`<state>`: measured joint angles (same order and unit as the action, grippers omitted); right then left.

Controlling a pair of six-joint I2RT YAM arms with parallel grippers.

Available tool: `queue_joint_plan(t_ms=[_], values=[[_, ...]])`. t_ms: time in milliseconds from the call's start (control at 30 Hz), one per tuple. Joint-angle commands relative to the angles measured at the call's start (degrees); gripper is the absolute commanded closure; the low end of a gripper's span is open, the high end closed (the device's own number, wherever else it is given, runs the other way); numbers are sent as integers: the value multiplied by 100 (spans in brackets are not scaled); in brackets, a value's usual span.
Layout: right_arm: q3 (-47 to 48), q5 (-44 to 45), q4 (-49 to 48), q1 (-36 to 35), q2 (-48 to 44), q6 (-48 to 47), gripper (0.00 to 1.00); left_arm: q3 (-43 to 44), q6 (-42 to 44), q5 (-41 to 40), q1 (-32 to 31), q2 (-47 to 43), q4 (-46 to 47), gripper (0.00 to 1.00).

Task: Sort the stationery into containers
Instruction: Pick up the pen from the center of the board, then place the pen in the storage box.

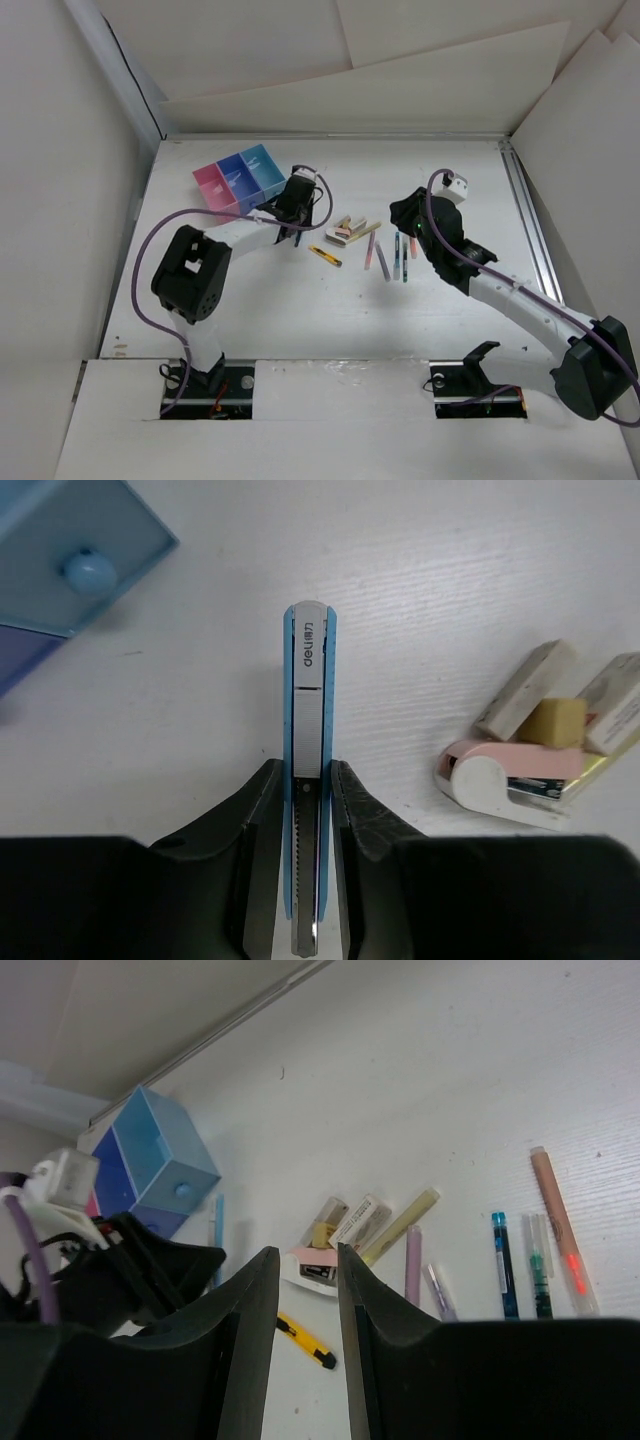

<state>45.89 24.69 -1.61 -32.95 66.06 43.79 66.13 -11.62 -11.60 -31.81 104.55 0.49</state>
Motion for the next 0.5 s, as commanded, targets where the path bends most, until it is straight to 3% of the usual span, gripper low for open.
queue_joint_plan(t_ms=[0,133,400,467], values=[[34,-61,-59,34,-6,15,64,225,-436,-228,-18,-795,48,100],[34,-61,-59,34,-111,15,64,488,-1015,-370,210,-1305,-58,100],[34,-227,-59,-19,-6,15,64,489,-2598,148,2097,-1745,56,100],[86,-228,-59,-19,-6,15,64,576,-2740,88,2301,-1675,56,100]])
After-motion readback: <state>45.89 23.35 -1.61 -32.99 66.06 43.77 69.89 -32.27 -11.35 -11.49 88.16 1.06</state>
